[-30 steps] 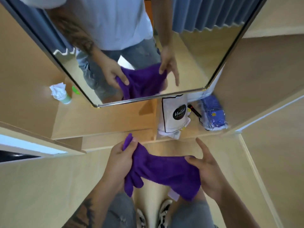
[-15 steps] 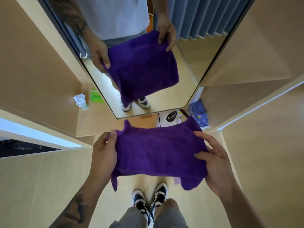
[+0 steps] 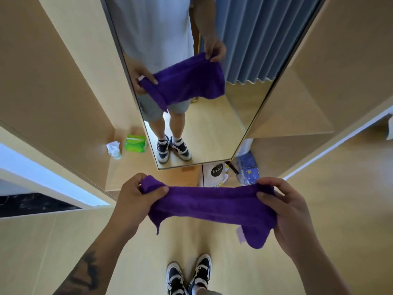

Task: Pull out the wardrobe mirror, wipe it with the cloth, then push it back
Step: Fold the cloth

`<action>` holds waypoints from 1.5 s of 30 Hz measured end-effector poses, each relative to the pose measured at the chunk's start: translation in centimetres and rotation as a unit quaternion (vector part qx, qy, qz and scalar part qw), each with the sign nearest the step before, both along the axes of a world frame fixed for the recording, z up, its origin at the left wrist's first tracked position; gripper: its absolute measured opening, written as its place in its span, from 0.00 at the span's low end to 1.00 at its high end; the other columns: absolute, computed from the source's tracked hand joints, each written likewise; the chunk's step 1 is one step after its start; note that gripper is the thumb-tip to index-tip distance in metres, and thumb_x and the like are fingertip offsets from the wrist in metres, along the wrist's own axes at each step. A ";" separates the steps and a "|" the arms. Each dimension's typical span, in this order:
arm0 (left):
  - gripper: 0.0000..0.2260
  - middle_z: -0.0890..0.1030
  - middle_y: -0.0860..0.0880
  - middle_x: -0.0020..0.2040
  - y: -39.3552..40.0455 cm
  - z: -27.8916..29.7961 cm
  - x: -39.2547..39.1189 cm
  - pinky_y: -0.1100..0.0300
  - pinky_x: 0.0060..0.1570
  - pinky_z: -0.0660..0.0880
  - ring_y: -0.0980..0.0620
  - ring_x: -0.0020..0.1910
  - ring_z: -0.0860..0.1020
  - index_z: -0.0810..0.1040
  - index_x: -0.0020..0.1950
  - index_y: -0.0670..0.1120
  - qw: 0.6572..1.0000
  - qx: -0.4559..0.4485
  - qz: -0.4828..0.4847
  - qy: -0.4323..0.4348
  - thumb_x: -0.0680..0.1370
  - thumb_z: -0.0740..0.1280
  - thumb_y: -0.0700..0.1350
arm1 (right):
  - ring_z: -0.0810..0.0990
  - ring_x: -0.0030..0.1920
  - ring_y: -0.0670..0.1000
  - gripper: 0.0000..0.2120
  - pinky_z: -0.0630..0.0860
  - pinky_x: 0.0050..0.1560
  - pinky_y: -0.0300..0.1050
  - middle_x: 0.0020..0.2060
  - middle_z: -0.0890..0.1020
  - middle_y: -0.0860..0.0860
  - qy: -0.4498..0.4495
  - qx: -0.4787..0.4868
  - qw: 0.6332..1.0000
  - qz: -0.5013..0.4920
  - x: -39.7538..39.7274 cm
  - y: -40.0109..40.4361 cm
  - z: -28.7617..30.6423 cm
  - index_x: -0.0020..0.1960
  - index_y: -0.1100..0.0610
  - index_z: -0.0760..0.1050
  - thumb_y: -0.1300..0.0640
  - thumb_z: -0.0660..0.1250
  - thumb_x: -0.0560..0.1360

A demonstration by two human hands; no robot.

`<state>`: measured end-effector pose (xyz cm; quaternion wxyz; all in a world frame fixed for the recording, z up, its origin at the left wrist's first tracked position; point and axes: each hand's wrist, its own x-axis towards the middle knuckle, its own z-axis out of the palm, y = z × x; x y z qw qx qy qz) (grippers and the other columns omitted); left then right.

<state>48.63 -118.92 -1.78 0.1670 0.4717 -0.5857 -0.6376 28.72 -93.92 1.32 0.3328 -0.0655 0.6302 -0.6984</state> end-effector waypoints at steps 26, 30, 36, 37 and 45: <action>0.10 0.89 0.43 0.49 -3.1 6.1 1.9 0.65 0.56 0.82 0.53 0.50 0.85 0.89 0.53 0.52 0.978 -0.098 0.012 0.182 0.82 0.70 0.40 | 0.86 0.43 0.47 0.12 0.81 0.45 0.36 0.43 0.88 0.53 0.161 0.063 0.985 -0.021 -2.3 4.6 5.3 0.51 0.51 0.88 0.56 0.80 0.68; 0.12 0.89 0.44 0.45 -4.1 8.6 2.5 0.68 0.49 0.81 0.55 0.43 0.85 0.86 0.52 0.46 0.977 -0.107 -0.063 0.172 0.69 0.77 0.41 | 0.86 0.49 0.48 0.19 0.82 0.48 0.37 0.46 0.89 0.47 0.261 0.161 0.951 0.034 -3.0 4.8 6.9 0.57 0.47 0.86 0.66 0.79 0.72; 0.12 0.89 0.50 0.45 -4.4 10.6 3.7 0.61 0.52 0.81 0.52 0.47 0.85 0.86 0.47 0.50 0.951 -0.264 -0.139 0.077 0.66 0.81 0.43 | 0.77 0.52 0.34 0.12 0.67 0.49 0.30 0.46 0.81 0.35 0.469 0.342 0.814 0.033 -2.5 5.4 7.1 0.56 0.44 0.85 0.59 0.77 0.76; 0.11 0.88 0.52 0.46 -4.4 10.5 3.9 0.56 0.52 0.81 0.49 0.48 0.85 0.86 0.46 0.53 0.944 -0.298 -0.135 0.035 0.67 0.81 0.44 | 0.76 0.53 0.35 0.11 0.67 0.48 0.31 0.45 0.81 0.34 0.481 0.337 0.809 0.031 -2.5 5.5 7.1 0.53 0.43 0.85 0.59 0.76 0.76; 0.08 0.84 0.53 0.46 -5.0 10.1 4.4 0.67 0.52 0.79 0.56 0.47 0.83 0.86 0.41 0.50 0.964 -0.217 -0.101 0.115 0.71 0.77 0.36 | 0.83 0.58 0.42 0.03 0.80 0.54 0.39 0.54 0.87 0.44 0.282 0.169 0.938 0.107 -3.8 6.3 6.4 0.41 0.53 0.86 0.59 0.78 0.72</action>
